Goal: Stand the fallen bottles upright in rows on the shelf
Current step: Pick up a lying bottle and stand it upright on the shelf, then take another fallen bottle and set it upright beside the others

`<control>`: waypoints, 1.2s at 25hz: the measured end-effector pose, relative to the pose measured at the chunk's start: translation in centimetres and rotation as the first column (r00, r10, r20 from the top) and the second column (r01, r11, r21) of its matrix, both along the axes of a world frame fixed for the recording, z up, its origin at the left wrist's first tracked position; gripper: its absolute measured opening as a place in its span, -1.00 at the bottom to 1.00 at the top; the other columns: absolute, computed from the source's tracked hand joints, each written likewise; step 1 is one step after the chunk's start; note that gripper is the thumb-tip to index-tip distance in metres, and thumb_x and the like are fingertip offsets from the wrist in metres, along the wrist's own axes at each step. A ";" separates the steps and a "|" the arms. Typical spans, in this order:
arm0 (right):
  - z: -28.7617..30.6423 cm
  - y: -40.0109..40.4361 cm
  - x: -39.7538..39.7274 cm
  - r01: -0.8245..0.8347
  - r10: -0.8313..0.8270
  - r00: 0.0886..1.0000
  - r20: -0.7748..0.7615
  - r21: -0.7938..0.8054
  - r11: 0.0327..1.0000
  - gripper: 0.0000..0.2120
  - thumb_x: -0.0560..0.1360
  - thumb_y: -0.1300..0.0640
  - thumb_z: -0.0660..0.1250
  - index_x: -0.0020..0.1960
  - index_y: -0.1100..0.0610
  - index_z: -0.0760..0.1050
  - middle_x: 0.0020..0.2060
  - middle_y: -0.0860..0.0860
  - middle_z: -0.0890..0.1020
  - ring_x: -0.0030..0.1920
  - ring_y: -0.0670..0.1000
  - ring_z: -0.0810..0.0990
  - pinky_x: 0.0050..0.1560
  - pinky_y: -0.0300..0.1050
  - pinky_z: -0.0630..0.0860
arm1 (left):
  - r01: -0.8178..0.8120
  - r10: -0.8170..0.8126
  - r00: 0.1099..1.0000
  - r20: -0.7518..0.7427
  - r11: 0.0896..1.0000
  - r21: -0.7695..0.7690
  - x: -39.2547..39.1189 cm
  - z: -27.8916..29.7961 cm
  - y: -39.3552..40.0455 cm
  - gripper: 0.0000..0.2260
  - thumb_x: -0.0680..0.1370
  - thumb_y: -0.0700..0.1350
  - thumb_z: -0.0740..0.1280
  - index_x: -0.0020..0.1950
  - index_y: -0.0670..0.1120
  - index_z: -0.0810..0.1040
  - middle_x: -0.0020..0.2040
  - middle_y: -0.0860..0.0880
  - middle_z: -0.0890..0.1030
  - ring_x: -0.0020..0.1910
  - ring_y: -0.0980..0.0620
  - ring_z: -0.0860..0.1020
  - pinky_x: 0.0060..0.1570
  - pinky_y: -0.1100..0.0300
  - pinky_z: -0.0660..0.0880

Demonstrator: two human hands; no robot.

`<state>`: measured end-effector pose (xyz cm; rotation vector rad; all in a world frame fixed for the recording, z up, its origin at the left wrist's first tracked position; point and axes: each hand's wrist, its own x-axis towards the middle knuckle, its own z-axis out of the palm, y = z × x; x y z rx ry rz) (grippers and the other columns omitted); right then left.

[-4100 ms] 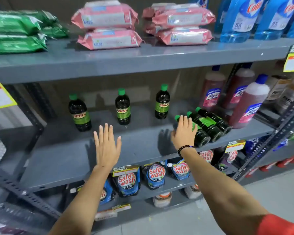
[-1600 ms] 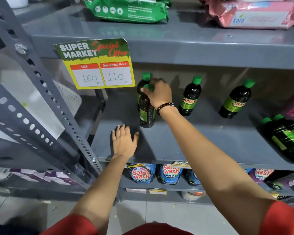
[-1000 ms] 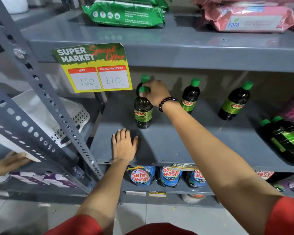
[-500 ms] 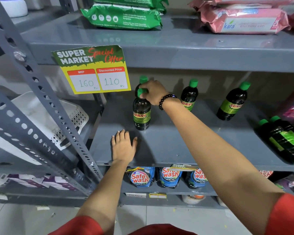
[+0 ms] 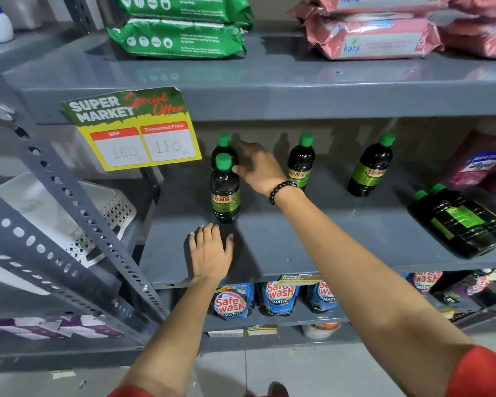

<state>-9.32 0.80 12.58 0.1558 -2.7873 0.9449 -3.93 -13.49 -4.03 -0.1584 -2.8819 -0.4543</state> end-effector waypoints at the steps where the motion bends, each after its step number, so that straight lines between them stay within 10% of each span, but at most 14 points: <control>1: -0.6 1.3 0.4 0.070 -0.070 0.997 -0.013 -0.029 0.997 -0.52 0.49 0.15 0.31 0.39 0.12 0.32 0.33 0.17 0.45 0.30 0.20 0.45 0.31 0.02 0.43 | 0.030 -0.029 1.000 -0.007 0.999 0.016 0.2 0.1 1.0 -0.64 0.56 0.01 0.20 0.22 -0.21 0.44 0.21 -0.22 0.56 0.23 -0.20 0.47 0.31 -0.13 0.33; 10: -7.1 21.1 7.8 0.573 -0.590 0.807 -0.025 0.275 0.772 -0.65 0.49 0.23 0.22 0.27 0.22 0.40 0.19 0.23 0.51 0.19 0.26 0.45 0.11 0.08 0.43 | 0.240 -0.242 0.966 0.090 0.970 0.031 1.3 -0.1 14.7 -0.57 0.55 0.04 0.20 0.29 -0.23 0.36 0.33 -0.23 0.46 0.37 -0.18 0.34 0.38 -0.09 0.21; 19: -12.2 35.0 11.9 0.702 -0.859 0.511 0.031 0.561 0.438 -0.54 0.58 0.25 0.08 0.45 0.33 0.08 0.42 0.32 0.23 0.44 0.30 0.17 0.43 0.31 0.09 | 0.193 -0.189 0.976 0.110 0.981 -0.032 1.5 -0.7 17.5 -0.55 0.57 0.03 0.18 0.34 -0.24 0.32 0.37 -0.24 0.41 0.41 -0.20 0.29 0.42 -0.10 0.16; 30: -11.5 33.1 11.2 0.857 -0.875 0.479 -0.072 0.253 0.448 -0.44 0.34 0.02 0.45 0.18 0.28 0.33 0.16 0.27 0.43 0.22 0.27 0.39 0.19 0.23 0.35 | 0.173 -0.173 0.979 0.109 0.985 0.008 1.7 -0.2 17.5 -0.55 0.57 0.04 0.16 0.34 -0.23 0.32 0.41 -0.24 0.35 0.44 -0.20 0.23 0.44 -0.11 0.15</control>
